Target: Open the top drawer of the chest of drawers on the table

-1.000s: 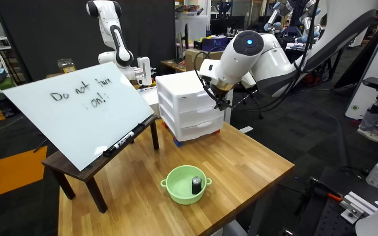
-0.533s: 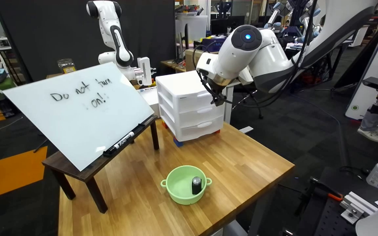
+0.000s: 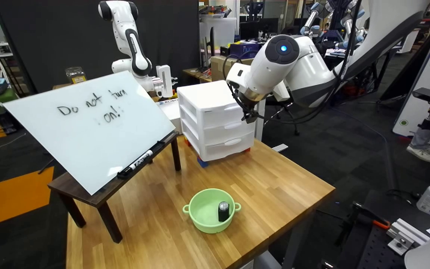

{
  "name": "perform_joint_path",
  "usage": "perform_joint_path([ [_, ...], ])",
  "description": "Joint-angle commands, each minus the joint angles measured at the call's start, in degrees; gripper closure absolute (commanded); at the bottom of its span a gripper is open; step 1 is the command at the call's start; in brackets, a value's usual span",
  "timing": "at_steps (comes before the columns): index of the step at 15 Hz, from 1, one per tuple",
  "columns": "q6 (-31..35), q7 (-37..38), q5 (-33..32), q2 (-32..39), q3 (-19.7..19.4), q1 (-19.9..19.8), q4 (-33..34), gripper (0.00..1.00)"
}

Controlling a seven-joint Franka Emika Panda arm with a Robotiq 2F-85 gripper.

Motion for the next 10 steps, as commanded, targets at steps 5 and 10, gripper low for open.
perform_joint_path([
  [5,1.1,4.7,-4.6,1.3,-0.4,-0.3,0.2,0.00],
  [10,0.0,7.8,-8.3,1.5,-0.7,-0.1,0.8,0.00],
])
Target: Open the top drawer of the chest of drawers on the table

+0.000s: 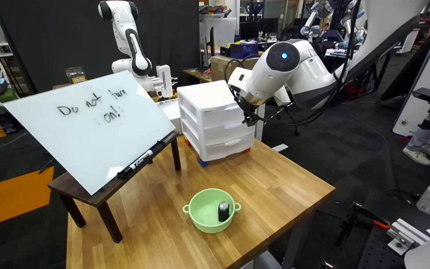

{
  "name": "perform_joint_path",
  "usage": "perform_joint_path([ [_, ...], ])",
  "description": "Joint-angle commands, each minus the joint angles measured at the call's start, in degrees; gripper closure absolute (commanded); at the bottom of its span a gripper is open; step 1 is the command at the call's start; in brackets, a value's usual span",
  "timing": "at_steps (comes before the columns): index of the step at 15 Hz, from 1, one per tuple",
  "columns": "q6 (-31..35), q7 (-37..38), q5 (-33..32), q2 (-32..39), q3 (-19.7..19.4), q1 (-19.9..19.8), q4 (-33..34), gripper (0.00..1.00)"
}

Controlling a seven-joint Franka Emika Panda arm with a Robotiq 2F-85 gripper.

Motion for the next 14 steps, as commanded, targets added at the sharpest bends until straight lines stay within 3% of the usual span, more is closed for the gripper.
perform_joint_path([
  [1,-1.1,2.9,-5.4,0.6,-0.3,0.1,1.2,0.00],
  [7,-4.9,6.1,-14.7,1.6,0.2,0.7,2.1,0.00],
  [14,-7.1,13.6,-19.6,4.2,0.4,1.5,3.3,0.00],
])
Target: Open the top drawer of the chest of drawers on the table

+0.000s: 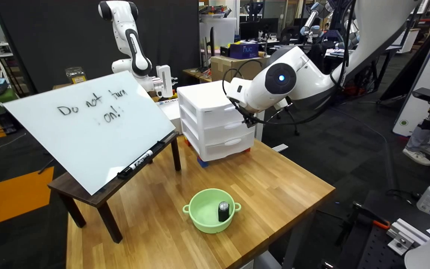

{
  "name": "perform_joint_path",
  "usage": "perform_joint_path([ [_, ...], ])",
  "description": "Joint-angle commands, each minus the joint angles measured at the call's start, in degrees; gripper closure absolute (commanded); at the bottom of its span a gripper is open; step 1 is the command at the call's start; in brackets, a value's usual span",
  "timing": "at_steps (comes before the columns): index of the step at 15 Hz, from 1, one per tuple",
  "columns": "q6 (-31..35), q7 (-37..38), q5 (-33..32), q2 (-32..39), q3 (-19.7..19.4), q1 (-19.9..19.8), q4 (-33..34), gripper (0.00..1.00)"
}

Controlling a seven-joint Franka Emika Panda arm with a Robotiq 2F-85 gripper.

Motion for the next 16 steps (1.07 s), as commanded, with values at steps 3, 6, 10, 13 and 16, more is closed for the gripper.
perform_joint_path([
  [3,-0.6,1.6,-0.7,0.7,0.0,0.2,0.6,0.00],
  [6,-0.7,1.7,-0.7,0.6,0.0,0.2,0.6,0.00],
  [10,-0.7,1.7,-0.7,0.6,0.0,0.2,0.6,0.00],
  [13,-0.7,1.7,-0.7,0.6,0.0,0.2,0.6,0.00],
  [16,-0.7,1.7,-0.7,0.6,0.0,0.2,0.6,0.00],
])
